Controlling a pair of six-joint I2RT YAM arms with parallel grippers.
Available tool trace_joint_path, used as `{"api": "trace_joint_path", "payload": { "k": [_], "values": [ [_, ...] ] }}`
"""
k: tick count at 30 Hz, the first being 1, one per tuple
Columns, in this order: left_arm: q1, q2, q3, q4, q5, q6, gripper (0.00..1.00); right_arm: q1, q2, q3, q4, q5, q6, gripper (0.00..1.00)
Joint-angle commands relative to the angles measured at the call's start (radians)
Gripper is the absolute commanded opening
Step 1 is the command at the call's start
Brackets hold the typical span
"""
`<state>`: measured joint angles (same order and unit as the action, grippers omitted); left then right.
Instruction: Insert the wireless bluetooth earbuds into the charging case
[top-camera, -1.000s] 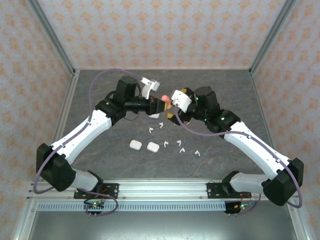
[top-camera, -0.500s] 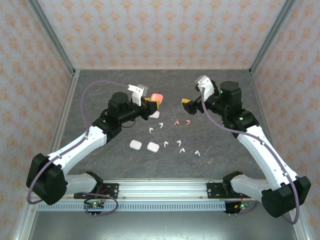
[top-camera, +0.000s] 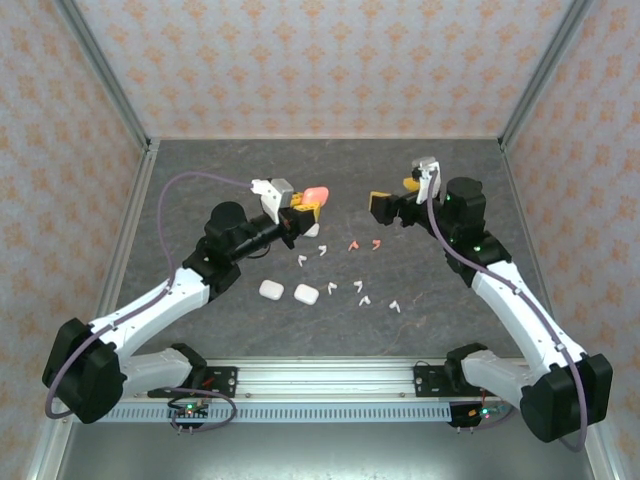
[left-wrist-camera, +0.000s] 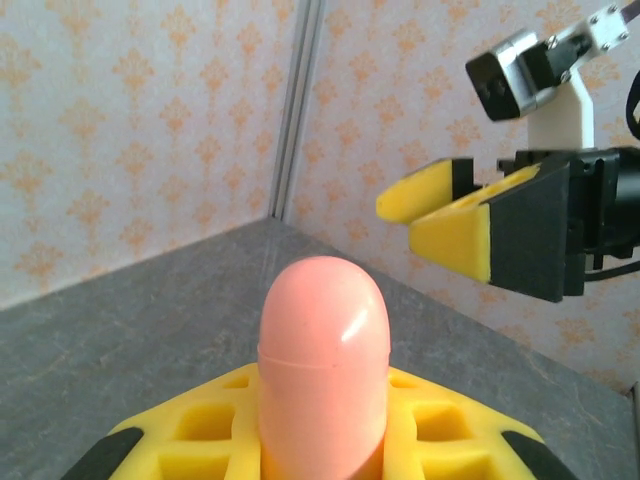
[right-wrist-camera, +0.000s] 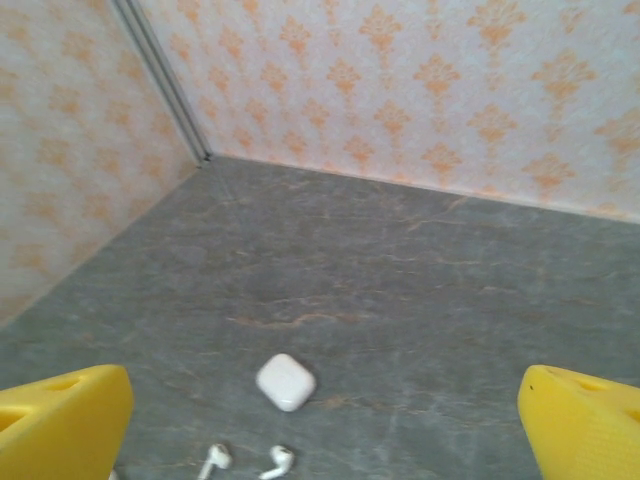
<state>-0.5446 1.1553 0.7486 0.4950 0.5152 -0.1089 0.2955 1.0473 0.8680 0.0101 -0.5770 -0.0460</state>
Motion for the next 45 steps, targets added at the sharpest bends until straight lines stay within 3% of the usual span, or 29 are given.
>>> {"api": "trace_joint_path", "payload": {
  "k": [1, 9, 18, 45],
  "values": [
    [-0.004, -0.03, -0.017, 0.048, 0.015, 0.061, 0.0, -0.002, -0.043, -0.045, 0.145, -0.126, 0.12, 0.99],
    [-0.005, -0.05, -0.013, 0.045, 0.069, 0.071, 0.0, 0.01, -0.068, -0.144, 0.297, -0.299, 0.231, 0.97],
    [-0.005, -0.051, 0.003, 0.033, 0.11, 0.078, 0.0, 0.082, -0.038, -0.127, 0.357, -0.276, 0.228, 0.96],
    [-0.016, -0.028, 0.026, -0.003, 0.115, 0.072, 0.0, 0.157, 0.173, 0.023, 0.459, -0.314, 0.265, 0.93]
  ]
}}
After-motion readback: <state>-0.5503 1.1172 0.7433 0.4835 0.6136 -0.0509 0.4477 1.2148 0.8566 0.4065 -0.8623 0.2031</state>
